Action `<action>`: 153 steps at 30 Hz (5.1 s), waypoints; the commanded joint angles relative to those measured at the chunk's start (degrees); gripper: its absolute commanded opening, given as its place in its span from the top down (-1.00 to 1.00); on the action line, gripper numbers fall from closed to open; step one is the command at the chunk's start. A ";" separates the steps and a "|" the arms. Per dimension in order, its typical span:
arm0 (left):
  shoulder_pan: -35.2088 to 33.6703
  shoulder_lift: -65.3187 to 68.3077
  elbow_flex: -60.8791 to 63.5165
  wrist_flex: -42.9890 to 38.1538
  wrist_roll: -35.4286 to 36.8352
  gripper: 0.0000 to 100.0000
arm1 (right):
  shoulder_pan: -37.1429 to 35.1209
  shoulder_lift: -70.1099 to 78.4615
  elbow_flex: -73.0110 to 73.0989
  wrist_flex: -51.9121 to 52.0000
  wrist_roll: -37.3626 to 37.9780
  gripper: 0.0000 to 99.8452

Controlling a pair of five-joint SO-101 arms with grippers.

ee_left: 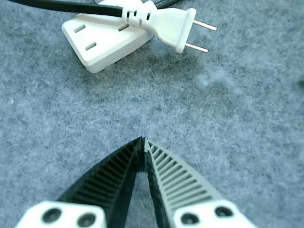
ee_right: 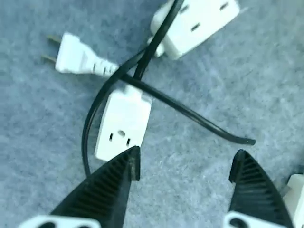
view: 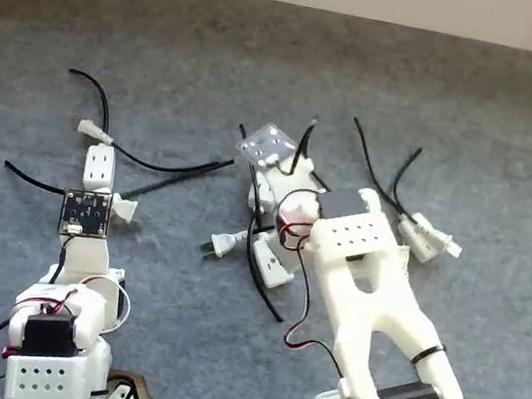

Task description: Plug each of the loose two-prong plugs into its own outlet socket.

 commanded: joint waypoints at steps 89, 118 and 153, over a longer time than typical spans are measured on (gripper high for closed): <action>-0.48 -0.13 0.92 0.26 0.44 0.99 | 1.45 6.11 14.90 -17.89 -4.66 0.40; -0.48 -0.13 0.92 0.26 0.44 0.99 | 11.47 18.42 -12.79 3.21 -4.84 0.40; 1.19 -0.13 0.92 0.35 0.44 0.99 | 18.77 18.77 -102.64 33.54 -14.86 0.40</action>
